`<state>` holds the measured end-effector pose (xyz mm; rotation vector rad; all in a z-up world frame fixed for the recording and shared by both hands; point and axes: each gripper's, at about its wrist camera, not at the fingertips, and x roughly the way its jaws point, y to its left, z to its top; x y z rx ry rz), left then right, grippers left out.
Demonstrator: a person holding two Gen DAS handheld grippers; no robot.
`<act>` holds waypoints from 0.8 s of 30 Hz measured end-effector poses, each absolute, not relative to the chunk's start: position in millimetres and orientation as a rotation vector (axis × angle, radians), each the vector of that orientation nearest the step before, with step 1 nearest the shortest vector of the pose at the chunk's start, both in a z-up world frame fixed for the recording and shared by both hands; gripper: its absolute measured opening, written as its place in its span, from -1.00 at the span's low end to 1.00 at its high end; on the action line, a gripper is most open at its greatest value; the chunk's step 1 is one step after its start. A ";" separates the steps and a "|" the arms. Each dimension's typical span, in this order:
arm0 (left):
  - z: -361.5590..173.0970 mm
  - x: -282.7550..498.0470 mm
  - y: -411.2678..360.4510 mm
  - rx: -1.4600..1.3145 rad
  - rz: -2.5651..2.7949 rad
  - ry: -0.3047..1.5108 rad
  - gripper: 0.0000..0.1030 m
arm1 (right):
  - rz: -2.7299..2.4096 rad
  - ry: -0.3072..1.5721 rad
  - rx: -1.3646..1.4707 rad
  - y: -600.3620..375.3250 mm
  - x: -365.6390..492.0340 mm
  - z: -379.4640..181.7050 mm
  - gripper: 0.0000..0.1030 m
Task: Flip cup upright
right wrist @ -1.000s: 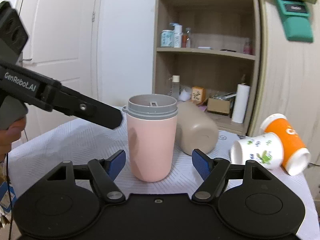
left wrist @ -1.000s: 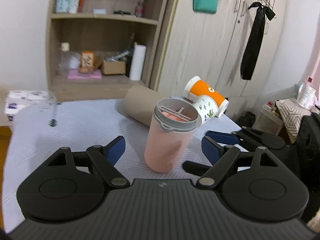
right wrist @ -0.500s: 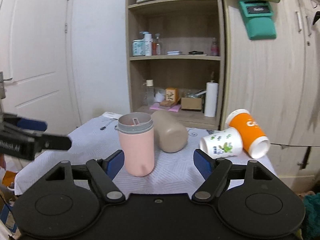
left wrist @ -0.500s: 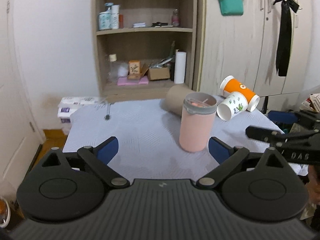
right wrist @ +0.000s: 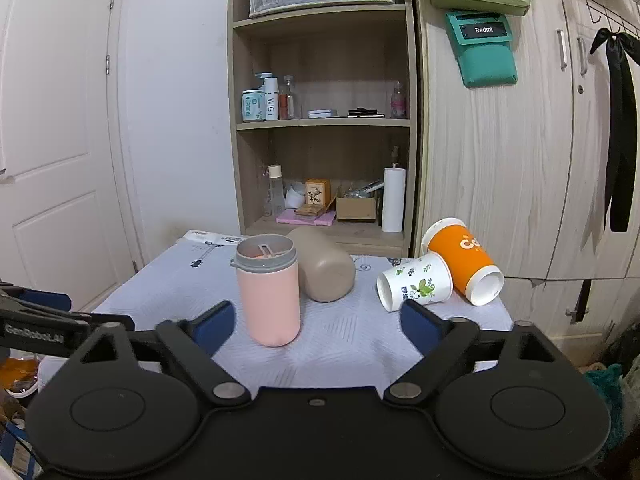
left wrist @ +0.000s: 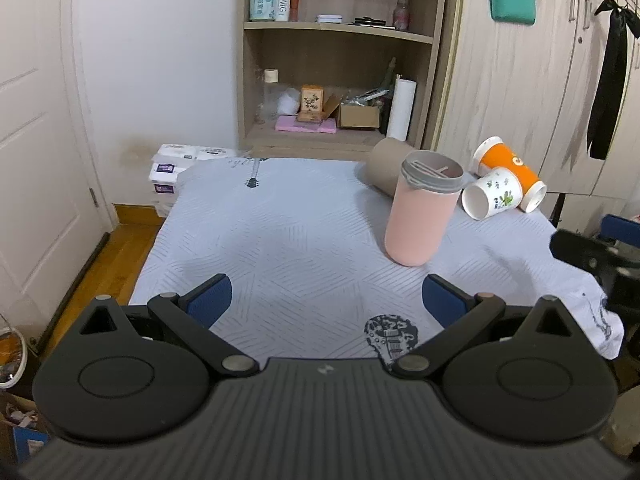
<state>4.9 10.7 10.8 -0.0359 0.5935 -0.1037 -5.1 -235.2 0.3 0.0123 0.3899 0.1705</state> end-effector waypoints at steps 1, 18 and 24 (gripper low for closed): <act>11.2 3.6 11.5 -0.041 -0.100 0.588 1.00 | 0.167 0.406 0.014 -234.9 -5.0 0.0 1.00; 15.1 -6.7 15.0 -0.052 -0.088 0.576 1.00 | 0.056 0.471 0.002 -227.1 -4.7 -1.5 1.00; 13.9 -6.4 13.6 -0.038 -0.073 0.589 1.00 | 0.029 0.477 0.003 -227.4 -4.7 -2.6 1.00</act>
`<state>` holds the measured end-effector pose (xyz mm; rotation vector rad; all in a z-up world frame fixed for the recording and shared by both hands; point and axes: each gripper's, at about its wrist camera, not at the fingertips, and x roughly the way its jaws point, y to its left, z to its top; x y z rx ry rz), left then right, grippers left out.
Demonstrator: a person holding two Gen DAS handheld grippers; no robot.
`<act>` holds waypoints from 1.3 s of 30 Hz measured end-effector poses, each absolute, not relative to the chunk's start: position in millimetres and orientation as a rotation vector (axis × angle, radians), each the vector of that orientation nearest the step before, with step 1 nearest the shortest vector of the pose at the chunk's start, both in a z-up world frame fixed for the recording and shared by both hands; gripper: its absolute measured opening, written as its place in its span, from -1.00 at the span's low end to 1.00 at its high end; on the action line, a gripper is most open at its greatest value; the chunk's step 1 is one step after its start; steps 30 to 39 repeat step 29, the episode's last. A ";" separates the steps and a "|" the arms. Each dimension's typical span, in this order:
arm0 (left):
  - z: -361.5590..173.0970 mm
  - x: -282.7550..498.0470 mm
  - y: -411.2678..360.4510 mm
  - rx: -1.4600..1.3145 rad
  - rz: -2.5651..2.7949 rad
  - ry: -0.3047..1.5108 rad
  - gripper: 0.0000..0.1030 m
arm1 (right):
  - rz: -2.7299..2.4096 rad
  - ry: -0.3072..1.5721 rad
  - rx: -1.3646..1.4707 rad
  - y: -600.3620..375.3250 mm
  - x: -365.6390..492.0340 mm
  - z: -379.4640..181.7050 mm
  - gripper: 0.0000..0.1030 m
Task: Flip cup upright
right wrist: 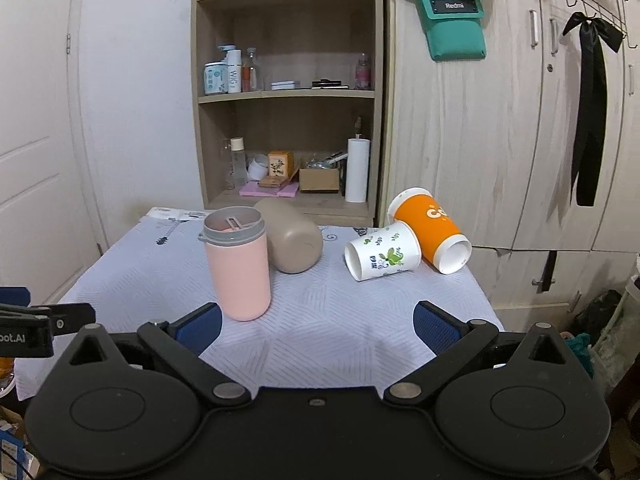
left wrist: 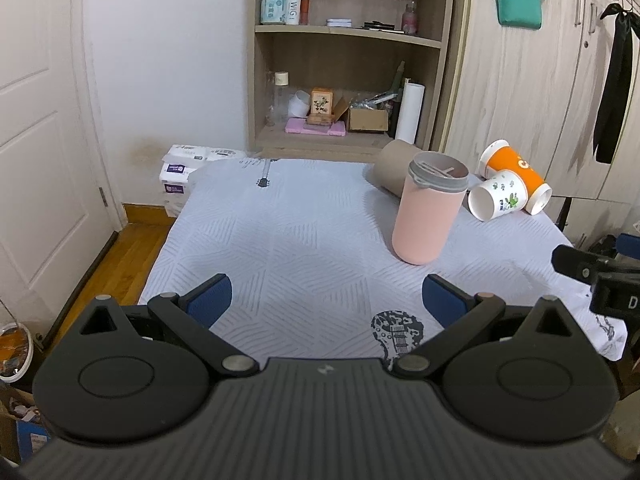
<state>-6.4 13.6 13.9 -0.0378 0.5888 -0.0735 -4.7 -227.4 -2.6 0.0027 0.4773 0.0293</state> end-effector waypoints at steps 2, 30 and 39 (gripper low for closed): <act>13.4 -5.9 12.8 -0.033 -0.068 0.596 1.00 | 0.016 0.478 0.000 -226.7 -5.3 -2.6 1.00; 7.7 -0.5 7.0 0.013 -0.031 0.629 1.00 | -0.019 0.478 -0.039 -222.0 -7.9 -5.6 1.00; 7.7 -0.5 7.0 0.013 -0.031 0.629 1.00 | -0.019 0.478 -0.039 -222.0 -7.9 -5.6 1.00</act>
